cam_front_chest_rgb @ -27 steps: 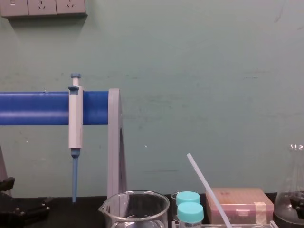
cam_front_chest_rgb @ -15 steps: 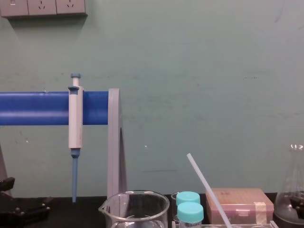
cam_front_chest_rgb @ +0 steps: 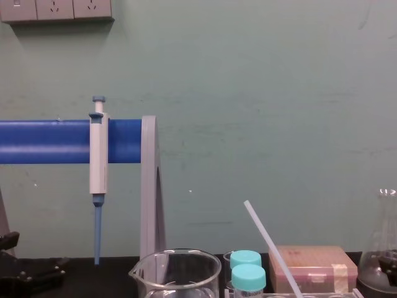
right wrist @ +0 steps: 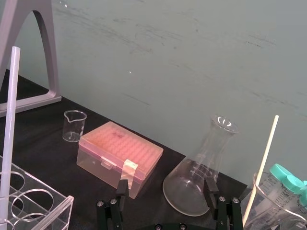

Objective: Pick up the stirring rod with one hand, then place it down.

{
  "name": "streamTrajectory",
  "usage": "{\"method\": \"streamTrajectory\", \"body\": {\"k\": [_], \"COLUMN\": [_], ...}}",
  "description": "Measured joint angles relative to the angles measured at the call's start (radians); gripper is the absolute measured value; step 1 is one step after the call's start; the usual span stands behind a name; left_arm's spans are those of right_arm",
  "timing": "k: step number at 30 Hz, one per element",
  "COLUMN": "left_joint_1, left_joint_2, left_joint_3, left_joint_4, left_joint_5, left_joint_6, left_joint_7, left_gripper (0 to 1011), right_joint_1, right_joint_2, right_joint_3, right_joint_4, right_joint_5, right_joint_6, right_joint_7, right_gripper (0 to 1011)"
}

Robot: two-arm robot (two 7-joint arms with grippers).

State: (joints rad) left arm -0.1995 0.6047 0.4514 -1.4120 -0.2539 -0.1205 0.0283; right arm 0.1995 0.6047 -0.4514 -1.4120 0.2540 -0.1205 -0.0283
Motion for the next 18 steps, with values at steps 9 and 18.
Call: {"method": "streamTrajectory", "body": {"k": [9, 18], "left_joint_1": [0.0, 0.0], "left_joint_2": [0.0, 0.0], "left_joint_3": [0.0, 0.0], "left_joint_4": [0.0, 0.0], "left_joint_5": [0.0, 0.0], "left_joint_6": [0.0, 0.0], "left_joint_7": [0.0, 0.0], "left_gripper": [1000, 1000], "right_joint_1": [0.0, 0.0], "right_joint_2": [0.0, 0.0], "right_joint_3": [0.0, 0.0], "right_joint_4": [0.0, 0.0], "right_joint_5": [0.0, 0.0], "right_joint_6": [0.0, 0.0], "right_joint_7": [0.0, 0.0], "right_gripper": [1003, 1003]}}
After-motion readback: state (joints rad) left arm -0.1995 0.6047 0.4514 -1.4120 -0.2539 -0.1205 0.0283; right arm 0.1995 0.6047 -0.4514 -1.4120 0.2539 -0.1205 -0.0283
